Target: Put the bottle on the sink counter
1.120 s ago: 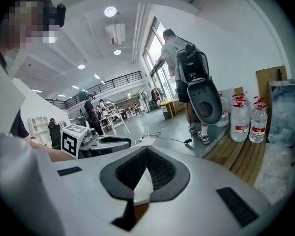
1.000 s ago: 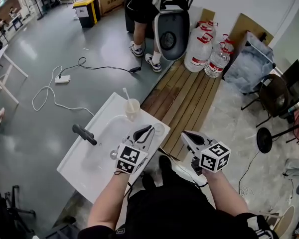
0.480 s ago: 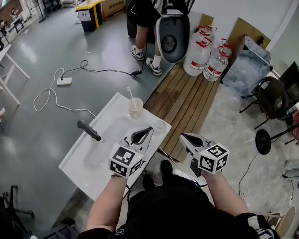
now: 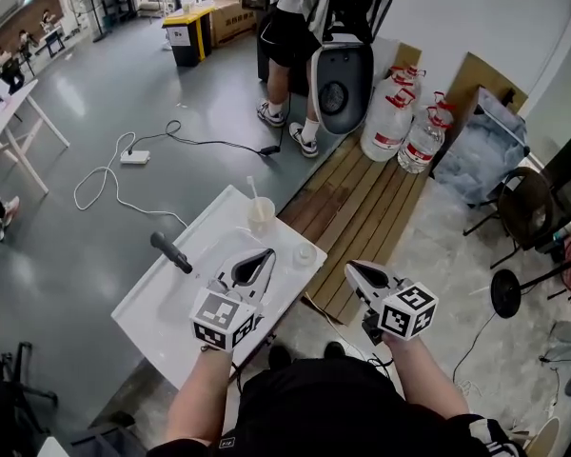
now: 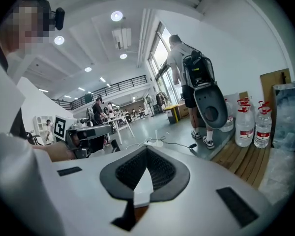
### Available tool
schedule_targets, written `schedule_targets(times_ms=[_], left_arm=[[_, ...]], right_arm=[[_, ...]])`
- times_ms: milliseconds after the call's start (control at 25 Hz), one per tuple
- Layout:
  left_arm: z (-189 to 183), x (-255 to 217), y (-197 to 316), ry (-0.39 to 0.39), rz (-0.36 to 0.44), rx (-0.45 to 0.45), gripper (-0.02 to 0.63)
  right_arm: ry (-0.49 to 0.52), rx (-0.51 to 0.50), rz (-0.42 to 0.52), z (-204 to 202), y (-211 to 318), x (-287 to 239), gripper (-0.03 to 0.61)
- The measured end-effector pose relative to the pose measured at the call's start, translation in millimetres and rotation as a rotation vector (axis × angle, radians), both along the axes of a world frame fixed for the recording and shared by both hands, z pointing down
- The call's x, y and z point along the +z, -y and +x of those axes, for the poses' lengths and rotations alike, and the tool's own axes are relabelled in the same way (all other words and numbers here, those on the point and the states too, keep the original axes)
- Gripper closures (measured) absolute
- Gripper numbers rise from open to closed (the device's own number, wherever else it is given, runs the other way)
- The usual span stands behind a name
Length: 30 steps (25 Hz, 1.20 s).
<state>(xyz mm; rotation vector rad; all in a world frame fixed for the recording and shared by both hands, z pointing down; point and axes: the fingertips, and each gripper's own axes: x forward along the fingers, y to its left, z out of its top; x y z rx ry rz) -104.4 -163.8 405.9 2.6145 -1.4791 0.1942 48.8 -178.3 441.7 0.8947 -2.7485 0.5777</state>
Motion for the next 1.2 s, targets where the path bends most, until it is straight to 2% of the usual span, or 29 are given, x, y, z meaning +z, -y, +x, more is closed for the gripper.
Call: schedule_targets(times_ms=[120,440,680,1000,1200], left_arm=[[4.2,3.5,8.8,0.016,-0.02,-0.05,0.607],[13.0,-16.2,26.2,0.0,-0.033,-0.238,0.607],[28.8,-29.0,43.5,0.056,-0.022,-0.258,0.607],[42.9,-57.2,61.5,0.071,0.025,-0.253,0.607],[54.7,-57.8,74.2,0.063,0.024,-0.267,0.607]], right_arm=[[0.015,-0.009,0.032,14.2,11.7,-3.6,0.565],[0.07,-0.002,0.106,71.3,39.8,-37.1,0.565],[0.094,0.003,0.179,95.0,56.6,-58.8,0.565],[0.09,-0.044,0.272,98.4,64.9,-85.0,0.565],[0.09,-0.044,0.25,107.4,77.7,-81.1,0.565]])
